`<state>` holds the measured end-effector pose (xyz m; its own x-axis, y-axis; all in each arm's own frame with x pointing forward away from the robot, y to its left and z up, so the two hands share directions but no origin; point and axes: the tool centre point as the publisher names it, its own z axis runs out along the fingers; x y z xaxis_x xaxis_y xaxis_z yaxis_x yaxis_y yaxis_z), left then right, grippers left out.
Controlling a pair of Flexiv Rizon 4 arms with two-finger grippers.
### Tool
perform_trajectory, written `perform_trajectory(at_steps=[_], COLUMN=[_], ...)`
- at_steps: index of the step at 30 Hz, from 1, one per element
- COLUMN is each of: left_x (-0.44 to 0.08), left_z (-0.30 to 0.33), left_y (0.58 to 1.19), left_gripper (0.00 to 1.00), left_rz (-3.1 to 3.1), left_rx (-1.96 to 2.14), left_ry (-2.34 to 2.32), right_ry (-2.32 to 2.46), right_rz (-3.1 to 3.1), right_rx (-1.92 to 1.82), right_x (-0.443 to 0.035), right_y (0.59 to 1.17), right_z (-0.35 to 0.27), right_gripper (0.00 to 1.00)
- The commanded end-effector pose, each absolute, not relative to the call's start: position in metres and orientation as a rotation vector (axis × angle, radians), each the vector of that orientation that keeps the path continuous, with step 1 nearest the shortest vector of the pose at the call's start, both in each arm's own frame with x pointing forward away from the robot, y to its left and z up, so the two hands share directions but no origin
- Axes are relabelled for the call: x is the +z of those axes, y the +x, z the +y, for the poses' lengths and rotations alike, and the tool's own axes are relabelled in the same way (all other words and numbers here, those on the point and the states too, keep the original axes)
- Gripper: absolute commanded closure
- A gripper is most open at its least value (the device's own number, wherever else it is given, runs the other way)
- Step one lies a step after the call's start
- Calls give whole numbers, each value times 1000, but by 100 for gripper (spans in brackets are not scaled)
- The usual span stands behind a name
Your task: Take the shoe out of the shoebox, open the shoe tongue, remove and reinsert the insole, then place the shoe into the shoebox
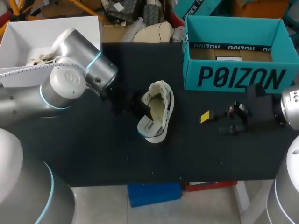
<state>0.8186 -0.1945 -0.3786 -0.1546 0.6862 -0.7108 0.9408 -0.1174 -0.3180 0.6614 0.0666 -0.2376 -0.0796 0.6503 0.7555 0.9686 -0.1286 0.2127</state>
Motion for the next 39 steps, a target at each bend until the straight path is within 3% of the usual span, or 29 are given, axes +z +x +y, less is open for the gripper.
perform_trajectory(at_steps=[1,3,7,28,32,38,39], left_x=[-384,-382,-376,-342,-342,-351,-352], left_z=[-203,-205,-204,-170,-166,-162,-162], left_y=[830,831,828,770,764,760,759], left_gripper=[100,66,54,62,75,77,81], left_rz=[1849,1843,1836,1819,1833,1874,1885], left_rx=[-1140,-1148,-1166,-1176,-1190,-1169,-1176], left_ry=[1789,1771,1756,1770,1758,1792,1800], right_ry=[-1799,-1799,-1799,-1799,-1799,-1799,-1799], right_rz=[-1745,-1745,-1745,-1745,-1745,-1745,-1745], right_rx=[-1065,-1065,-1065,-1065,-1065,-1065,-1065], right_x=[-237,-237,-237,-237,-237,-237,-237], right_y=[662,662,662,662,662,662,662], right_z=[67,67,67,67,67,67,67], right_gripper=[0,0,0,0,0,0,0])
